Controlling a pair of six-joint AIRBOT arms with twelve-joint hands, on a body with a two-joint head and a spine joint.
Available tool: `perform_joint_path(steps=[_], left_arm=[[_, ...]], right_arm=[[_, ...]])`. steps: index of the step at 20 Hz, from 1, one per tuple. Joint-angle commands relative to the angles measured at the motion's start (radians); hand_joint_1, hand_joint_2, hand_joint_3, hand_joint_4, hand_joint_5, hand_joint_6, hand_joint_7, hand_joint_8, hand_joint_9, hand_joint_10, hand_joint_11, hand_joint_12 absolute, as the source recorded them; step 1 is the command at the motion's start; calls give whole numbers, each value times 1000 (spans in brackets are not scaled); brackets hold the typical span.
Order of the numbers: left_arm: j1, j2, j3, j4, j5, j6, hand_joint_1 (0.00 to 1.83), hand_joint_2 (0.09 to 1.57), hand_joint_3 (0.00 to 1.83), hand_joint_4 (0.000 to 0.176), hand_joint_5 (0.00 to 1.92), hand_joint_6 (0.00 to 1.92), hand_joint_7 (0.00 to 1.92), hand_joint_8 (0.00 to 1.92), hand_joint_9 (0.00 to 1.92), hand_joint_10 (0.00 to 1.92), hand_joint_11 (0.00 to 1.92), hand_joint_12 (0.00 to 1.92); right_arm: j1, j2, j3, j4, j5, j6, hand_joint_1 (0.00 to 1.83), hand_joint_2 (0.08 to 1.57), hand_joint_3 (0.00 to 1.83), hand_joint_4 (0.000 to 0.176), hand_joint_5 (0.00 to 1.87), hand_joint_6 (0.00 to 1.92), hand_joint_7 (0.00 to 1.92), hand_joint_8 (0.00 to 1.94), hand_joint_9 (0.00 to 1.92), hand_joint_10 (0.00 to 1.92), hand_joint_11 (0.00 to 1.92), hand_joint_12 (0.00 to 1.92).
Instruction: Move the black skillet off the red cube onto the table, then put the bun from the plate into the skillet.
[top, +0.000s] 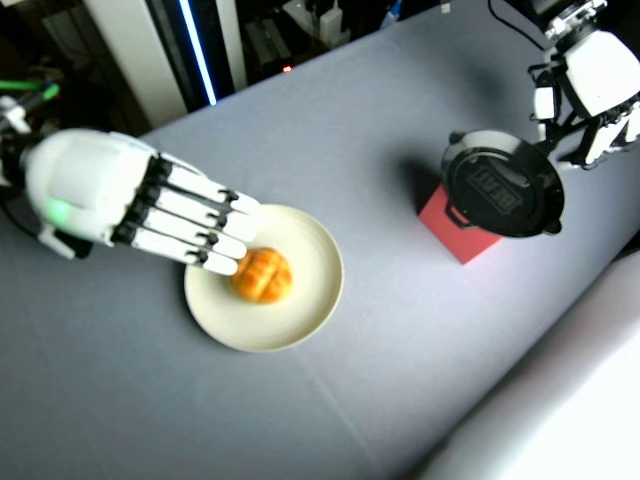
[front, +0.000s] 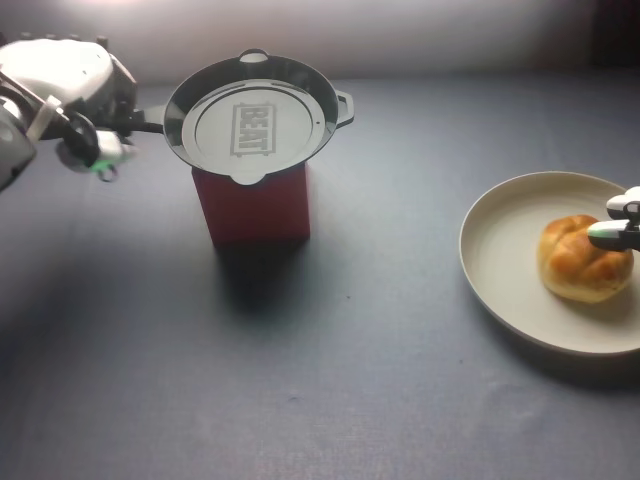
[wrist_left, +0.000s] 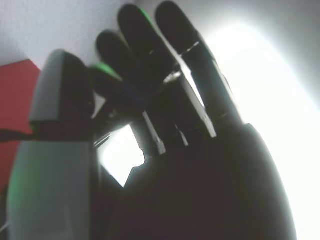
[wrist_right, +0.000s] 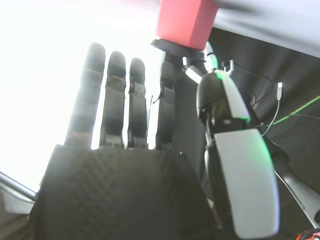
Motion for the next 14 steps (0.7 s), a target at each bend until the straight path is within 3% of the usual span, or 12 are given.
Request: perform_joint_path(steps=[1,2,3,4,5,6,7,8,9,11,14], left_arm=[[6,6,4,35,-116,-33,962,1159,1,36,695,1716,994,1745,1176,1872,1219,1911],[20,6,2,49,-133,-74,955,1176,3,51,699,1873,1005,1886,1131,1911,1119,1919],[36,8,-4,66,-155,-129,918,1207,8,62,747,1911,1051,1914,1130,1919,1119,1921],[49,11,-9,79,-176,-174,897,1236,3,107,806,1919,1101,1920,1174,1921,1160,1921],[63,14,-17,93,-201,-219,890,1269,8,140,900,1921,1190,1921,1290,1921,1228,1921],[72,16,-24,103,-219,-246,955,1311,8,169,1010,1921,1303,1921,1441,1921,1434,1921],[77,19,-31,108,-233,-257,1034,1328,4,174,1102,1921,1411,1921,1566,1921,1577,1921],[83,22,-41,110,-248,-260,1168,1332,1,168,1176,1921,1478,1921,1636,1921,1656,1921],[91,25,-48,118,-264,-279,1311,1305,0,162,1204,1921,1486,1921,1646,1921,1661,1921],[113,28,-55,149,-310,-370,1362,1296,0,143,1209,1921,1426,1921,1590,1921,1626,1921],[134,44,-80,176,-371,-428,1445,1258,0,124,1178,1921,1403,1921,1587,1921,1625,1921]], right_arm=[[10,-1,5,16,118,7,723,1319,4,57,544,4,415,4,395,1,401,10],[10,-1,5,15,117,7,742,1321,3,52,544,3,419,4,397,2,401,10],[10,-1,5,15,116,8,747,1322,2,54,546,3,421,4,402,3,403,11],[10,-1,5,15,115,8,750,1320,1,48,551,5,421,3,404,4,404,12],[10,-1,5,15,114,8,749,1316,0,40,559,8,425,5,404,3,408,14],[10,-1,5,15,114,8,746,1317,0,45,558,7,427,5,402,2,407,13],[10,-2,5,15,114,9,721,1320,1,40,559,5,431,5,409,4,412,16],[10,-2,5,15,113,10,694,1325,3,28,562,4,437,5,417,5,419,19],[10,-2,5,15,113,10,669,1329,4,25,564,3,437,3,418,4,418,19],[10,-3,5,15,111,11,661,1337,6,0,567,4,439,3,421,4,423,21],[10,-3,4,15,110,12,651,1337,4,0,575,5,437,1,418,2,425,22]])
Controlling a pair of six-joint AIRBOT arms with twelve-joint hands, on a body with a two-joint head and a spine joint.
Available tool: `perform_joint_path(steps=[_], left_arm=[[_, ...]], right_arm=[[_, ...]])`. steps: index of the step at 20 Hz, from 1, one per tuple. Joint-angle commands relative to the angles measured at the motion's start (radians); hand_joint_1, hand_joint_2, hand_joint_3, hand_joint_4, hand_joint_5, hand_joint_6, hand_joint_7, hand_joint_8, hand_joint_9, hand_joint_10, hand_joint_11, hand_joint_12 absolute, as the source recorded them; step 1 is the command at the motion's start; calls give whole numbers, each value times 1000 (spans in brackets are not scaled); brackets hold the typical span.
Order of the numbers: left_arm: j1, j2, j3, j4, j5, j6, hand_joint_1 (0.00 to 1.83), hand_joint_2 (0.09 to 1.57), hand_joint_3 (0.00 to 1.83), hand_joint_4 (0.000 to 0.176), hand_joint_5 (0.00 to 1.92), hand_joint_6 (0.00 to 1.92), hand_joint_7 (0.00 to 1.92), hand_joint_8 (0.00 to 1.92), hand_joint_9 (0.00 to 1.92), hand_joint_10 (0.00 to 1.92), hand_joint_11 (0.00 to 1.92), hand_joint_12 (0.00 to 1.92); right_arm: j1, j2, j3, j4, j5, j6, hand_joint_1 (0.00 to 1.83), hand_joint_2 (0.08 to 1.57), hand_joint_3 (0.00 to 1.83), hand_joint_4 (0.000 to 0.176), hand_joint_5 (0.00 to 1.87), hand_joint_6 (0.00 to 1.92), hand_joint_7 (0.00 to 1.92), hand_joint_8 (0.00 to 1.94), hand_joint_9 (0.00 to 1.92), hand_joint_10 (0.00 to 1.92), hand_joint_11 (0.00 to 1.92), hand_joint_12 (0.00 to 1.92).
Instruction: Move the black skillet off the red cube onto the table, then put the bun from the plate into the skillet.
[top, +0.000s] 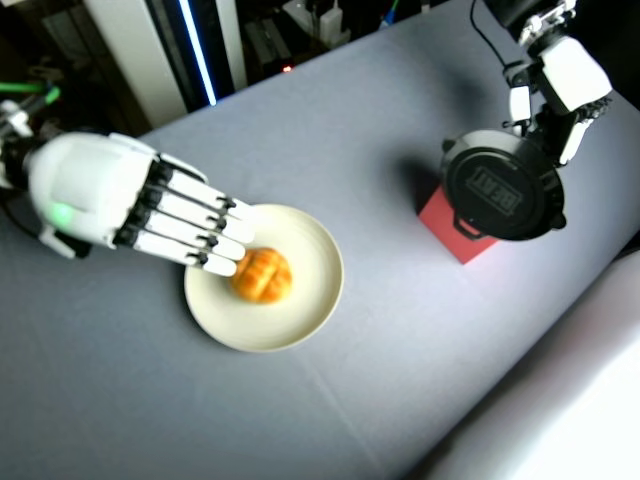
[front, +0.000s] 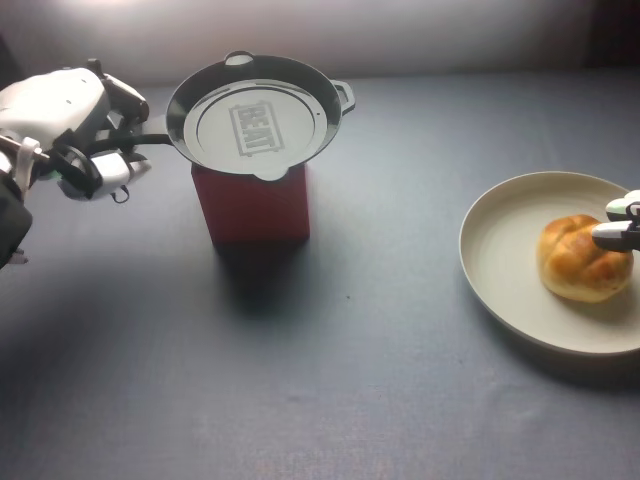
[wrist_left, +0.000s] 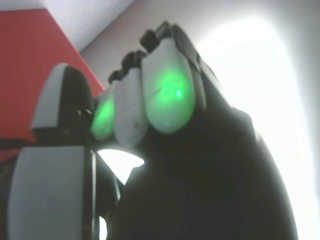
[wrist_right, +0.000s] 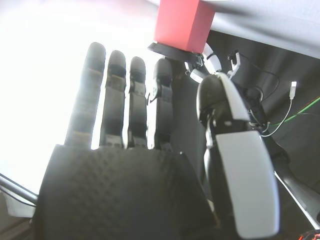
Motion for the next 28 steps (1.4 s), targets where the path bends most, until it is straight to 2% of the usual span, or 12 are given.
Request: perform_joint_path(steps=[1,2,3,6,8,9,12,14,16,22,24,28], left_arm=[[2,20,-4,34,-148,-6,1469,1247,0,115,1209,1921,1422,1921,1601,1921,1636,1921],[6,26,-15,46,-166,-14,1450,1252,0,26,1244,1921,1423,1921,1595,1921,1630,1921],[11,32,-26,60,-187,-30,1410,1254,0,0,1248,1921,1420,1921,1582,1921,1604,1921],[36,56,-70,96,-263,-67,1413,1240,0,0,1228,1921,1374,1921,1547,1921,1579,1921],[53,68,-98,112,-312,-81,1359,1237,0,0,1228,1921,1369,1921,1533,1921,1548,1921],[65,72,-111,125,-347,-107,1315,1243,3,0,1235,1921,1381,1921,1533,1921,1545,1921],[107,101,-166,168,-435,-145,1362,1264,2,0,1180,1921,1421,1921,1598,1921,1656,1921],[142,136,-230,221,-484,-145,1473,1235,0,0,1227,1921,1400,1921,1576,1921,1644,1921],[172,157,-281,281,-506,-145,1439,1248,1,0,1287,1921,1463,1921,1651,1921,1714,1921],[269,195,-385,389,-515,-145,1334,1256,2,0,1365,1921,1487,1921,1603,1921,1638,1921],[289,193,-391,399,-465,-143,1383,1243,0,0,1336,1921,1481,1921,1607,1921,1648,1921],[295,160,-376,382,-379,-119,1301,1249,0,0,1283,1921,1504,1921,1649,1921,1677,1921]], right_arm=[[9,-1,3,15,117,6,648,1338,4,0,580,7,441,3,424,4,434,26],[9,-1,2,15,116,6,651,1342,6,0,580,6,445,4,427,5,439,28],[9,-1,2,15,116,6,639,1350,7,0,574,2,440,1,418,1,428,24],[9,-2,2,15,112,6,647,1352,3,0,588,5,460,6,439,7,439,29],[9,-3,1,15,111,6,646,1350,1,14,594,6,462,5,448,9,446,33],[9,-4,1,15,110,6,666,1352,1,3,598,5,463,4,449,7,446,34],[9,-5,1,15,108,6,665,1351,0,0,606,7,472,6,462,10,459,40],[9,-5,1,18,108,6,648,1348,0,2,603,2,469,3,457,5,446,37],[8,-6,1,23,108,6,648,1353,2,0,590,0,460,0,445,0,435,33],[6,-9,3,28,105,6,601,1358,1,0,605,4,472,3,465,5,458,50],[6,-9,4,28,105,6,598,1361,2,0,608,4,472,2,456,0,444,45],[6,-9,4,28,105,6,587,1365,2,0,594,0,453,0,445,0,432,47]])
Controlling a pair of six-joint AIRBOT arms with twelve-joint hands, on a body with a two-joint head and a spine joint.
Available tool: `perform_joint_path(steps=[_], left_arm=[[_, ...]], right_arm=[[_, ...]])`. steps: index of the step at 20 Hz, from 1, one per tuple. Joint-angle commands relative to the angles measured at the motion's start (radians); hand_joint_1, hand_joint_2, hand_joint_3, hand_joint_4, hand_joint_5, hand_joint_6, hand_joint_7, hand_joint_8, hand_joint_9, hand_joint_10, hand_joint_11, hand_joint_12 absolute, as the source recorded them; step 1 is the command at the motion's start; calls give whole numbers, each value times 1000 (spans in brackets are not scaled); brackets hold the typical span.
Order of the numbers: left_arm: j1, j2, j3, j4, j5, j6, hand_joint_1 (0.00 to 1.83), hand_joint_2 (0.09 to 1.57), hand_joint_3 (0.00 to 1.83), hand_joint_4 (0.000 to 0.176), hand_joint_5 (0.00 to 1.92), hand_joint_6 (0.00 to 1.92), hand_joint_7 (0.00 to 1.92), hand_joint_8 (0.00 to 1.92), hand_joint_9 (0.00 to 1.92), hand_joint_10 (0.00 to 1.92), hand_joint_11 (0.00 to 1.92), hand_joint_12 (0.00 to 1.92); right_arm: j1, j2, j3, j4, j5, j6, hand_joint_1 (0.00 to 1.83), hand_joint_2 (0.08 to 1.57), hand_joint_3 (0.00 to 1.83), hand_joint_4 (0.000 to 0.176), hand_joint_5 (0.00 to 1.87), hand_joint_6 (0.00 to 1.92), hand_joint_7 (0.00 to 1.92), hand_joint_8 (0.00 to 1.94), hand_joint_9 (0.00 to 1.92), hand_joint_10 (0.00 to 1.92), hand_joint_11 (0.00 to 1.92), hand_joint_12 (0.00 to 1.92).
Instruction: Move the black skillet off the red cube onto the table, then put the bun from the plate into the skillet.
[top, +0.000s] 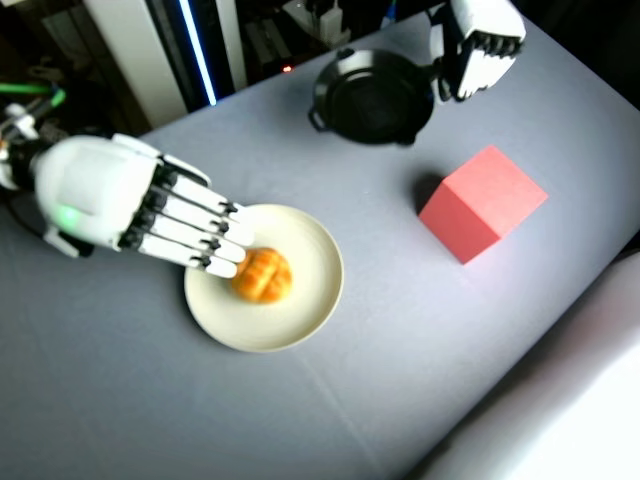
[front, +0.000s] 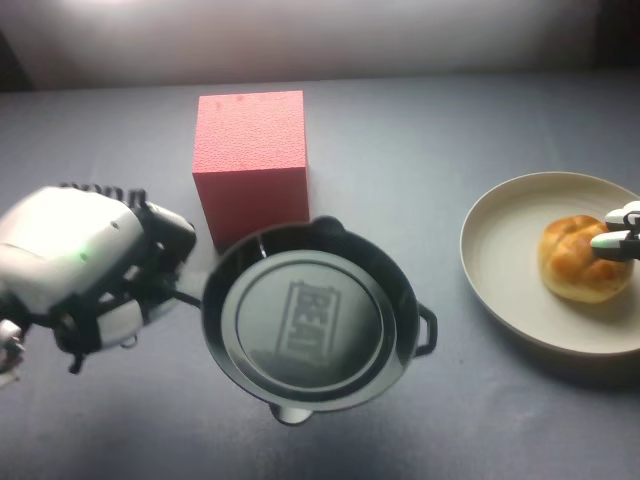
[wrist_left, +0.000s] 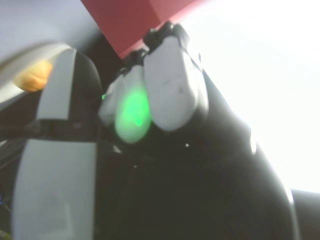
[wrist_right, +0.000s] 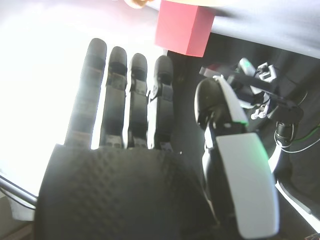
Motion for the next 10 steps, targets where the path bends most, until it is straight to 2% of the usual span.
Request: perform_joint_path(steps=[1,5,7,9,10], left_arm=[[-5,-2,1,11,-79,12,1296,1244,0,0,1288,1921,1496,1921,1633,1921,1664,1921],[10,-7,-3,12,-30,26,1124,1210,0,0,1164,1921,1363,1921,1516,1921,1551,1921],[12,-7,-7,7,-15,47,1095,1183,0,0,1020,1921,1121,1921,1343,1921,1430,1921],[12,-7,-12,-2,0,73,1203,1154,0,0,816,1921,785,1921,1050,1921,1188,1921],[13,-6,-14,-2,2,73,1212,1154,0,35,713,1921,587,1921,782,1921,949,1921]], right_arm=[[6,1,5,12,120,6,597,1361,0,0,599,2,448,0,431,0,420,45],[6,2,7,12,120,7,633,1362,0,0,604,0,458,2,438,1,427,56],[6,3,7,12,120,8,633,1363,0,0,603,0,459,2,433,0,418,53],[6,3,7,12,120,10,659,1364,0,0,604,1,461,2,437,1,421,59],[6,3,6,12,120,12,638,1357,0,0,605,1,467,3,448,4,433,67]])
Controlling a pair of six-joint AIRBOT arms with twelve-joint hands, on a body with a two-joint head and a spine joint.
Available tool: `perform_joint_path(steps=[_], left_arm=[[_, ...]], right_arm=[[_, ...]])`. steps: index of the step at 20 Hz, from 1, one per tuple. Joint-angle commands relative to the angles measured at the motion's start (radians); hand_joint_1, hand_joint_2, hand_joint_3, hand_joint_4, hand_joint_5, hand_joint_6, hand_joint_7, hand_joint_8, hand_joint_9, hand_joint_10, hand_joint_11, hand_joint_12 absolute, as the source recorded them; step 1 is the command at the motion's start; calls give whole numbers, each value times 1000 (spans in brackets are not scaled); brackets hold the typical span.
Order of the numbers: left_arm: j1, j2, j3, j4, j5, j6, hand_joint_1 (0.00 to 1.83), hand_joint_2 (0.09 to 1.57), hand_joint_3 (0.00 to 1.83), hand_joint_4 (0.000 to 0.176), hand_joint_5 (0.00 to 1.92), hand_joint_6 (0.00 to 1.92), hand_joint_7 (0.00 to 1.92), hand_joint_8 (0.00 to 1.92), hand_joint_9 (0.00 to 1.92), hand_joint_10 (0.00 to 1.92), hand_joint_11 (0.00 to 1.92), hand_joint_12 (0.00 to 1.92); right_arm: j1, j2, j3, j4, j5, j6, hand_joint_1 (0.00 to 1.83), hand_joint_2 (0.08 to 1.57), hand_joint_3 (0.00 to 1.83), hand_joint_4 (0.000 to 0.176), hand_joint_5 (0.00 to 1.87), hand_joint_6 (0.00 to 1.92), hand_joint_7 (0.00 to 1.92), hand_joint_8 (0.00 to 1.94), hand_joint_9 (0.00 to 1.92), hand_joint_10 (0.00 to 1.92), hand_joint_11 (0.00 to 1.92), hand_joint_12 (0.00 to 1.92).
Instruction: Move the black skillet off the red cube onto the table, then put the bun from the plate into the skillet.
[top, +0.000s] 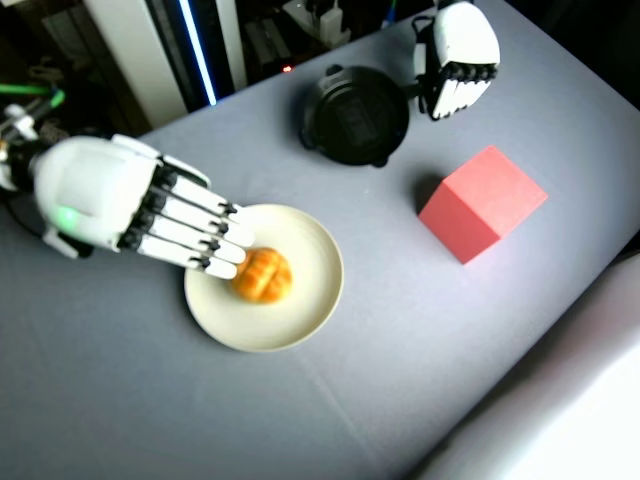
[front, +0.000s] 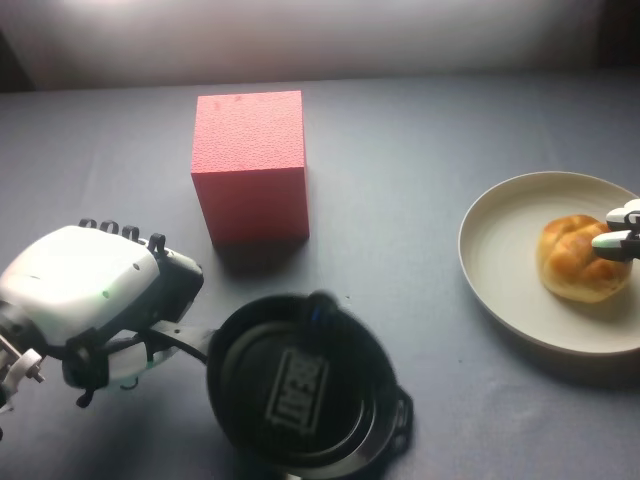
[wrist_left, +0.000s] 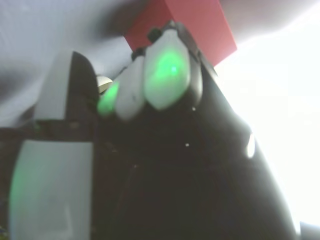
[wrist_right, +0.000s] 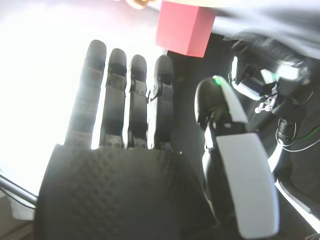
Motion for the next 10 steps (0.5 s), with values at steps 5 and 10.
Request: perform_joint_path(steps=[5,10], left_arm=[[9,12,-16,12,-122,2,1015,1160,0,60,387,1753,159,1749,214,1777,179,1921],[33,47,-50,15,-181,2,895,1211,0,78,306,1357,144,1389,129,1392,1,1632]], right_arm=[[6,6,2,12,120,9,667,1353,0,0,544,0,450,0,460,5,482,101],[6,10,3,12,120,10,721,1350,0,7,533,0,444,0,463,1,502,133]])
